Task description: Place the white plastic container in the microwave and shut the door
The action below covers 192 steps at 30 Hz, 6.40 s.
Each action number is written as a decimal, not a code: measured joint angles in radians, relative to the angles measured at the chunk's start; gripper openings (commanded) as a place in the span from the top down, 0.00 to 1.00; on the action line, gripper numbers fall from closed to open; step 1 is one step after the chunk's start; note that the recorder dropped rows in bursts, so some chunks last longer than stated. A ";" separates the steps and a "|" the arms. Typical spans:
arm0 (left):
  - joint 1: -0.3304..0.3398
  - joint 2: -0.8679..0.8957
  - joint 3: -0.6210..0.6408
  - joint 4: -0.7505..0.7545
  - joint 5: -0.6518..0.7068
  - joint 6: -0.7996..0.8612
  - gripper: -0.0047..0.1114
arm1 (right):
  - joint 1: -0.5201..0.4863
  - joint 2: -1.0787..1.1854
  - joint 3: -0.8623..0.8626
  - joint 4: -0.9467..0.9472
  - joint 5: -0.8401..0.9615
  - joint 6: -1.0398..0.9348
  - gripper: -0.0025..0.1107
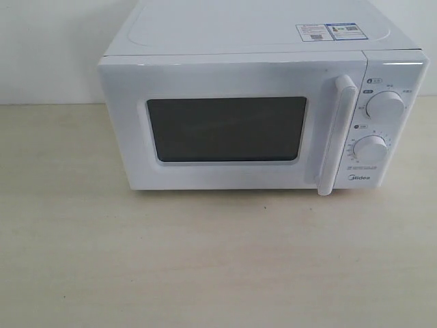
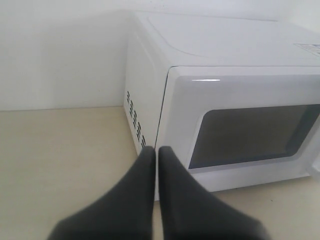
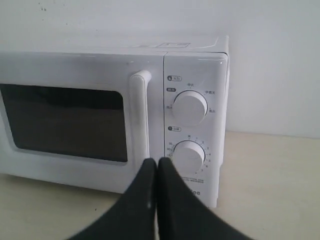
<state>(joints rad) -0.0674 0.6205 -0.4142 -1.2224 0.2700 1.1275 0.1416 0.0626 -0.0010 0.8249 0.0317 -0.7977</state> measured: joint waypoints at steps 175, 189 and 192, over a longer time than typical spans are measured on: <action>0.069 -0.618 0.411 1.076 0.022 -1.057 0.92 | -0.084 -0.057 0.002 -0.778 0.300 0.775 0.98; 0.069 -0.618 0.411 1.076 0.022 -1.057 0.92 | -0.084 -0.057 0.002 -0.778 0.300 0.775 0.98; 0.069 -0.618 0.411 1.076 0.022 -1.057 0.92 | -0.084 -0.057 0.002 -0.778 0.300 0.775 0.98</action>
<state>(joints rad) 0.0019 0.0021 -0.0027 -0.1461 0.2924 0.0705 0.0580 0.0051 0.0010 0.0470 0.3314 -0.0231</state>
